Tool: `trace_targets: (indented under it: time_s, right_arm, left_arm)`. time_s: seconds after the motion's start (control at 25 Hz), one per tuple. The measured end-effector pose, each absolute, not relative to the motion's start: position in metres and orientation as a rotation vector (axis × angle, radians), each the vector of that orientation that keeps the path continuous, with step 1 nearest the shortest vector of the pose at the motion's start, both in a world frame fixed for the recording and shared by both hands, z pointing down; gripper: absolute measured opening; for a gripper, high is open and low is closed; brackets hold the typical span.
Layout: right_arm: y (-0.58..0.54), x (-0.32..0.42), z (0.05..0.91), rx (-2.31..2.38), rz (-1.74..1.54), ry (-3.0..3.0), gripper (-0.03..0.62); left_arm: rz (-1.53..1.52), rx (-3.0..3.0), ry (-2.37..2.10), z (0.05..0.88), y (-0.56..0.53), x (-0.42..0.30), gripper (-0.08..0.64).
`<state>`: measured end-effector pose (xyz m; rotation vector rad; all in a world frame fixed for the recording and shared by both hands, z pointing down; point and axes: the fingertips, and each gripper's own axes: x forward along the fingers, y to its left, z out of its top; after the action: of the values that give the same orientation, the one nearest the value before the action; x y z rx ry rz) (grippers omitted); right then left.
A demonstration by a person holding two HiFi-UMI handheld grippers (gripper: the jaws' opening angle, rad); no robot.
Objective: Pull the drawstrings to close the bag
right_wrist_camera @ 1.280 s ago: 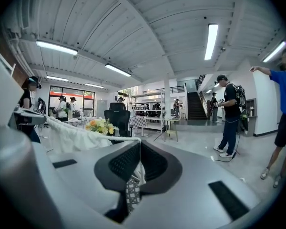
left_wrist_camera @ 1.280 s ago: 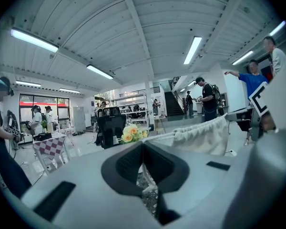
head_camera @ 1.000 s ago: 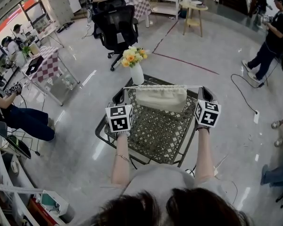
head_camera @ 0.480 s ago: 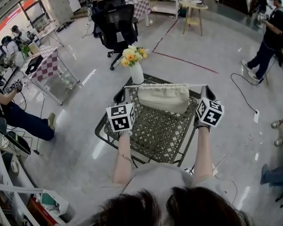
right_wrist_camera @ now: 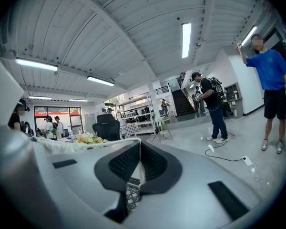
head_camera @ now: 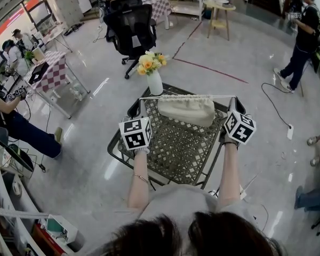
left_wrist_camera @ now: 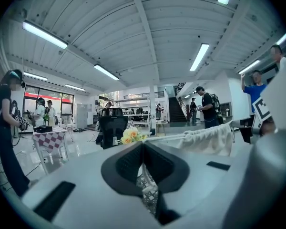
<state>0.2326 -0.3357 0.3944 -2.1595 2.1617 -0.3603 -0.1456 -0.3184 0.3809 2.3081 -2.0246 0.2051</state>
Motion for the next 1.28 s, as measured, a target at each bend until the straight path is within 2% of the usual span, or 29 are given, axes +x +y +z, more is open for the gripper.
trace_targets:
  time_s: [1.28]
  right_arm:
    - [-0.341,0.259,0.400,-2.139,-0.463,1.977,0.025]
  left_arm:
    - [0.119,2.259,-2.046,0.378,-0.326,-0.150,0.029]
